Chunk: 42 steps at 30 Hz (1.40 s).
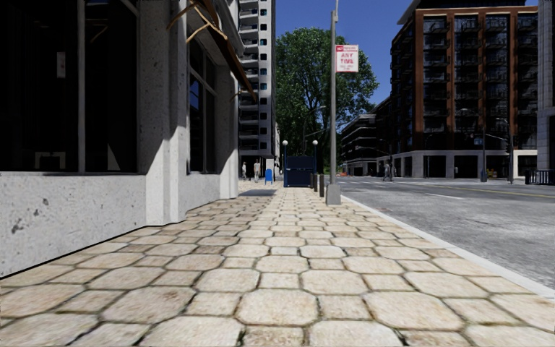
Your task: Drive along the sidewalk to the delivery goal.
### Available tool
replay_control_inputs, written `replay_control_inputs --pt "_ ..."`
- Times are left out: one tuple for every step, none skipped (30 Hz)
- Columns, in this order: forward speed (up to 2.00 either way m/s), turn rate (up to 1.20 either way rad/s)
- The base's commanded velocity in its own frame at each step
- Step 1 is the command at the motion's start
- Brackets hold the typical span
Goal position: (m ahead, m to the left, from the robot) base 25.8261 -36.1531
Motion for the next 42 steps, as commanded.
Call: replay_control_inputs --pt "2.0 0.0" --pt "2.0 0.0" --pt "2.0 0.0" --pt "2.0 0.0" --pt "2.0 0.0" --pt "2.0 0.0" --pt "2.0 0.0" --pt "2.0 0.0" --pt "2.0 0.0" --pt "2.0 0.0" --pt "2.0 0.0" --pt "2.0 0.0" --pt "2.0 0.0" --pt "2.0 0.0" --pt "2.0 0.0" --pt "2.0 0.0" --pt "2.0 0.0" --pt "2.0 0.0" --pt "2.0 0.0" --pt "2.0 0.0" --pt "2.0 0.0" --pt "2.0 0.0" --pt "2.0 0.0" --pt "2.0 0.0" --pt "2.0 0.0" --pt "2.0 0.0" --pt "2.0 0.0" --pt "2.0 0.0" --pt "2.0 0.0" --pt "2.0 0.0" --pt "2.0 0.0" --pt "2.0 0.0" --pt "2.0 0.0" --pt "2.0 0.0" --pt "2.0 0.0" --pt "2.0 0.0" --pt "2.0 0.0" --pt "2.0 0.0" --pt "2.0 0.0" --pt "2.0 0.0" --pt "2.0 0.0" --pt "2.0 0.0"
